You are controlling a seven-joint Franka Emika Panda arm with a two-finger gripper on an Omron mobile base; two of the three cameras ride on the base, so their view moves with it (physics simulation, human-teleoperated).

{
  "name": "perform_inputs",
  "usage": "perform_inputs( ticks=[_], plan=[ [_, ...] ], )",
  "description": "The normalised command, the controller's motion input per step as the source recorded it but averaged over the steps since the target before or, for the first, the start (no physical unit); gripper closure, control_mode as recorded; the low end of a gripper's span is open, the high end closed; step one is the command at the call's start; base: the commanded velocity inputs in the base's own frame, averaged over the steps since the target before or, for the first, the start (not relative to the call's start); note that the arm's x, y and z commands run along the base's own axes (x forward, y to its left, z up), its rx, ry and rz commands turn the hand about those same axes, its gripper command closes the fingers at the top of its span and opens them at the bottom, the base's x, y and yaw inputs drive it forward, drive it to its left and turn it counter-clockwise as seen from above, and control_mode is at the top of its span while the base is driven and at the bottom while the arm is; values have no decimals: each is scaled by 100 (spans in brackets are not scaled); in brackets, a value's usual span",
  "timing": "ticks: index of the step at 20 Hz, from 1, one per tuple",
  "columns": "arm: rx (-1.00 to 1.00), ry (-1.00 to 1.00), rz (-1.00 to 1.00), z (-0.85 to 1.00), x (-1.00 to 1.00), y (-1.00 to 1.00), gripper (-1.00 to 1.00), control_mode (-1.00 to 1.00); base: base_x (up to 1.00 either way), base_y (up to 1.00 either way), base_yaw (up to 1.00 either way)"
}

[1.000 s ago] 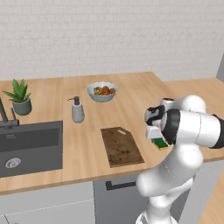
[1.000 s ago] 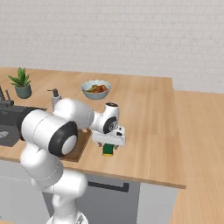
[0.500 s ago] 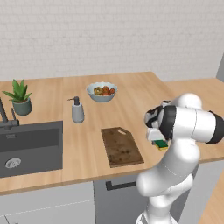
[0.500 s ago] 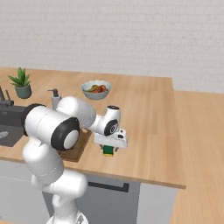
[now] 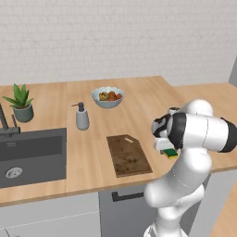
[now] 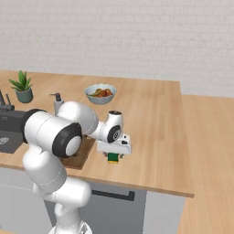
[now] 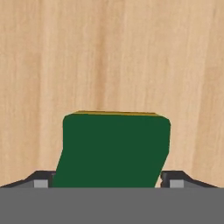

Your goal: Pick up the sponge from the counter and clean the cutting board by briefly scrubbing or pressing down on the cutting board. Once finished, release the sponge.

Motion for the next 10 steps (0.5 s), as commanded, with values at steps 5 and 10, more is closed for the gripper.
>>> perform_inputs(
  ticks=[5,10],
  plan=[
    [-2,1,9,-38,-16,18,100,-100,0,0,0],
    [0,0,11,26,-7,44,100,-100,0,0,0]
  ],
)
